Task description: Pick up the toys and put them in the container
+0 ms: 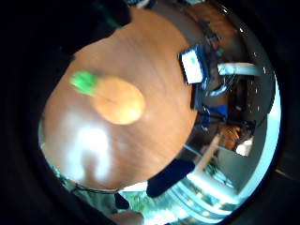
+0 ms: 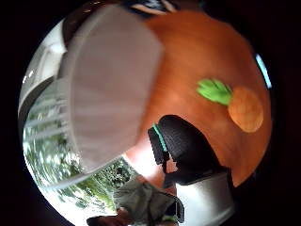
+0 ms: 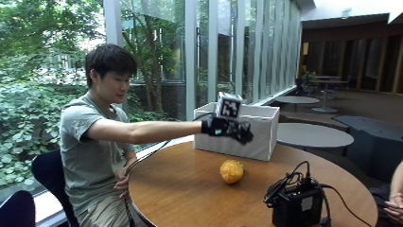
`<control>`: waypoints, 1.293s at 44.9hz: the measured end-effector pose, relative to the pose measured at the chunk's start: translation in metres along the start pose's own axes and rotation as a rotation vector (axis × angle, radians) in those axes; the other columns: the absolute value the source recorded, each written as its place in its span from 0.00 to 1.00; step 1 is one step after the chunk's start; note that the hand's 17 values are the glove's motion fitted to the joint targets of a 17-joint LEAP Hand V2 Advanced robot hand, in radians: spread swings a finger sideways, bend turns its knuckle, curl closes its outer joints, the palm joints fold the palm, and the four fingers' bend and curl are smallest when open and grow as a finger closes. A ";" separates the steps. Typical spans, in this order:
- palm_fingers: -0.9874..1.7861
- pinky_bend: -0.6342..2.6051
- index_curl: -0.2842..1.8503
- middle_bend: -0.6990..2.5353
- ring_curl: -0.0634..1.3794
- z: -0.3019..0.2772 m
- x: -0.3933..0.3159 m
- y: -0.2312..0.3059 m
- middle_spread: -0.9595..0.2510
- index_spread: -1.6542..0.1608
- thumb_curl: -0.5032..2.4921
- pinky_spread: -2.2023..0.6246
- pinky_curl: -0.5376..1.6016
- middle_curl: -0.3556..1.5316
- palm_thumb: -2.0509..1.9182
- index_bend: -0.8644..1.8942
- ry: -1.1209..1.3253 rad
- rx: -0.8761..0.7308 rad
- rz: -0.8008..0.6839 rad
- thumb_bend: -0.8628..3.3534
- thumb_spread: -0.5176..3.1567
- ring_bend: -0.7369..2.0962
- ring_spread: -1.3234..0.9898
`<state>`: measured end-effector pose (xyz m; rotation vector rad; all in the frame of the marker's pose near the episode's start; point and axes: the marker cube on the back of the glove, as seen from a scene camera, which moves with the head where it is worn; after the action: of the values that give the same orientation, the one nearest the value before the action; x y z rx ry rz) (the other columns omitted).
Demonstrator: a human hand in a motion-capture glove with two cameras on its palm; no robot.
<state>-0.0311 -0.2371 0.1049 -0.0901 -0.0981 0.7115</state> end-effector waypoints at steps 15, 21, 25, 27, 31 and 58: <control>0.53 0.47 0.30 0.30 0.32 0.133 0.048 -0.012 0.73 0.77 0.35 0.72 0.39 0.45 0.62 0.35 0.025 -0.113 -0.236 0.25 0.52 0.54 0.47; 0.75 0.46 0.34 0.40 0.38 0.112 0.072 -0.031 0.66 0.76 0.40 0.67 0.40 0.52 0.69 0.41 -0.107 -0.049 -0.160 0.27 0.43 0.61 0.44; 0.76 0.46 0.38 0.43 0.42 0.086 0.078 -0.034 0.64 0.76 0.42 0.66 0.42 0.55 0.70 0.46 -0.120 -0.015 -0.132 0.27 0.40 0.62 0.43; 0.76 0.47 0.40 0.44 0.44 0.069 0.071 -0.027 0.63 0.75 0.43 0.66 0.43 0.57 0.69 0.48 -0.104 0.014 -0.152 0.26 0.38 0.63 0.43; 0.75 0.48 0.43 0.46 0.46 0.014 0.053 -0.010 0.61 0.74 0.44 0.66 0.44 0.59 0.68 0.51 -0.095 0.103 -0.169 0.26 0.36 0.64 0.42; 0.68 0.52 0.59 0.51 0.55 -0.160 -0.253 0.129 0.58 0.71 0.51 0.65 0.49 0.68 0.67 0.56 -0.072 0.360 -0.761 0.23 0.27 0.69 0.39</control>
<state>-0.2864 -0.3134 -0.0832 0.3074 -0.0641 -0.0362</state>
